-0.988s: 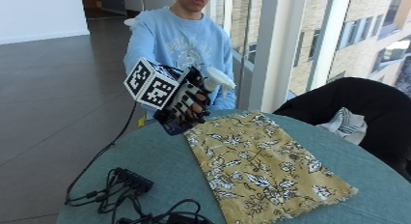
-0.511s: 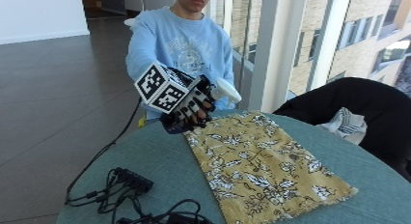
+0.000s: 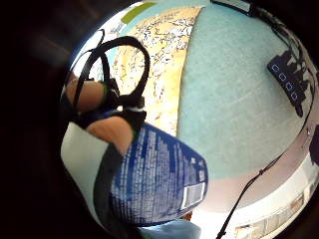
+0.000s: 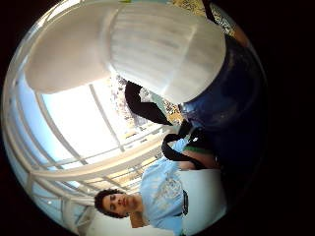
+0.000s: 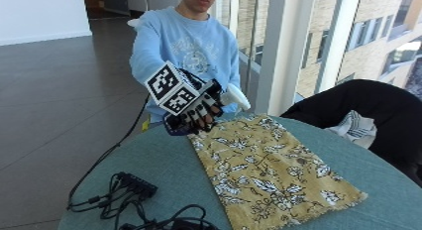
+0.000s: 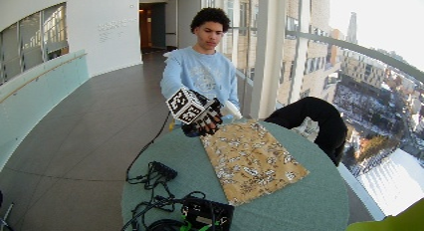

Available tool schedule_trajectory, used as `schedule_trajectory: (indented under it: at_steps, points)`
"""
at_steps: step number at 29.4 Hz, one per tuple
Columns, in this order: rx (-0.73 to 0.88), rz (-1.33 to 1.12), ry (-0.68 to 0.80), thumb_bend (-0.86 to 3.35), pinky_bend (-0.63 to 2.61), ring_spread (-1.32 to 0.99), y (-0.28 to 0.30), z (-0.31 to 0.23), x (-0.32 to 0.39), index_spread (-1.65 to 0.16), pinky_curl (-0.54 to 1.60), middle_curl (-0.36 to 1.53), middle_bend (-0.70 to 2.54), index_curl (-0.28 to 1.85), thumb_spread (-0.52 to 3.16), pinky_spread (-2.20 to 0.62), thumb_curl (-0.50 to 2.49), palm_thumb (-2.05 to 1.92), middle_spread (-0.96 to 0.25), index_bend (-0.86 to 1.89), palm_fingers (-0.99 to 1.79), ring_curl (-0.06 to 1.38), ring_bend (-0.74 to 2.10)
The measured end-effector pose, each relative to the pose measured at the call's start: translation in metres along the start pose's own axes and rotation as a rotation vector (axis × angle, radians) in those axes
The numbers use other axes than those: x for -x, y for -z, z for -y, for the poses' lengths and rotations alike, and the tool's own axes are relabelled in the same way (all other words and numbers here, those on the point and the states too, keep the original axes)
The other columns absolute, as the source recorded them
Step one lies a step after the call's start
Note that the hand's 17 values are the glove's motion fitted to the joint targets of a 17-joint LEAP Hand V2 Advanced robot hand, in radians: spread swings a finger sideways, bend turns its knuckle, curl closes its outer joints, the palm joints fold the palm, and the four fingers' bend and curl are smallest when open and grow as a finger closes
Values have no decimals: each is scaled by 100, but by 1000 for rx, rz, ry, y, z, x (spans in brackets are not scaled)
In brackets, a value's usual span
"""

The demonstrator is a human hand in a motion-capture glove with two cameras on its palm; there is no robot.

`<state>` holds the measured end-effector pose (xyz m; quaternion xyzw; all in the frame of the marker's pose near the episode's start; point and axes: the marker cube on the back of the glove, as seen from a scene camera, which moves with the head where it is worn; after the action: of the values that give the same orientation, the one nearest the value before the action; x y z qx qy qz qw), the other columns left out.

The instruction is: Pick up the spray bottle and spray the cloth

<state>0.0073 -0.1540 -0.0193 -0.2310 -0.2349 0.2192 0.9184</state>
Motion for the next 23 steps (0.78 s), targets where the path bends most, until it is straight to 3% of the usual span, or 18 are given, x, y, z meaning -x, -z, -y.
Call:
schedule_trajectory:
  at_steps: [23]
  points:
    - [16, -98, -26, -3, 19, 0, -3, -1, 2, -23, 35, 46, 25, 38, 76, 26, 64, 89, -9, 14, 111, 39, 53]
